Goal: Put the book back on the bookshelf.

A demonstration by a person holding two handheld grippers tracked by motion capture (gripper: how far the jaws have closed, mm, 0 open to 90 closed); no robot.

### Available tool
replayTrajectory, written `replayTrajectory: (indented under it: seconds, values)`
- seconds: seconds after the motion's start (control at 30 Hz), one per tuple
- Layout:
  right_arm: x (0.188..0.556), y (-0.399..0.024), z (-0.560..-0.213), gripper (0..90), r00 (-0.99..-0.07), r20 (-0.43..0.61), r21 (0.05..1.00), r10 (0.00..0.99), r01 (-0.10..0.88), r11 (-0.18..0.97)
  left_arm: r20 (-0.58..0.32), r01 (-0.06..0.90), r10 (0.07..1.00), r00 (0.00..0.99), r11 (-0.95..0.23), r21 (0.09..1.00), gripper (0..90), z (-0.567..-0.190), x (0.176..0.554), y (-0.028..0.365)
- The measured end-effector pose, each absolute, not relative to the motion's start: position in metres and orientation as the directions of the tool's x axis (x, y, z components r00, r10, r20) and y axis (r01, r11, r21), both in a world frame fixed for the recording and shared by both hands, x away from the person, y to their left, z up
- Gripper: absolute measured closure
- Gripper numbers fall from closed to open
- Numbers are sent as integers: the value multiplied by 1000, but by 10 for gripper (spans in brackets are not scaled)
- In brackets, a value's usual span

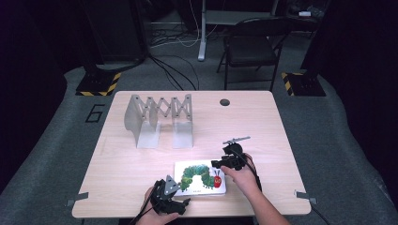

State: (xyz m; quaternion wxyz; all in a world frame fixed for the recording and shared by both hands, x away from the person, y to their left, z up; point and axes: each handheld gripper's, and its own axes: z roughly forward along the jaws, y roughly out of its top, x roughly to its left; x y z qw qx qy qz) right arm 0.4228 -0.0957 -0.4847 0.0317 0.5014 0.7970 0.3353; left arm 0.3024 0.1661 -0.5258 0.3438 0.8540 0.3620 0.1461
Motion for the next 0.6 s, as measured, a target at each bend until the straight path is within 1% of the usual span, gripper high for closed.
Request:
replayTrajectory:
  seconds: [0.13,0.27,0.37,0.5,0.57,0.6]
  values:
    - [422,-98,-484,430,-496,295,567,817,779,268,14,514,726,688,-500,697,80,-528,302,163]
    - [422,-100,-483,432,-493,312,572,812,780,253,17,517,728,685,-502,694,2,-529,303,160]
    - [421,-100,-481,432,-497,309,580,811,774,253,11,525,741,672,-487,698,0,-530,303,157]
    - [417,-100,-475,434,-480,327,574,814,785,232,16,524,743,669,-487,699,0,-530,305,158]
    - [417,-100,-472,434,-501,317,603,805,762,237,9,532,752,659,-474,702,0,-530,306,157]
    - [417,-100,-472,434,-501,317,603,805,762,237,9,532,752,659,-474,702,0,-530,306,157]
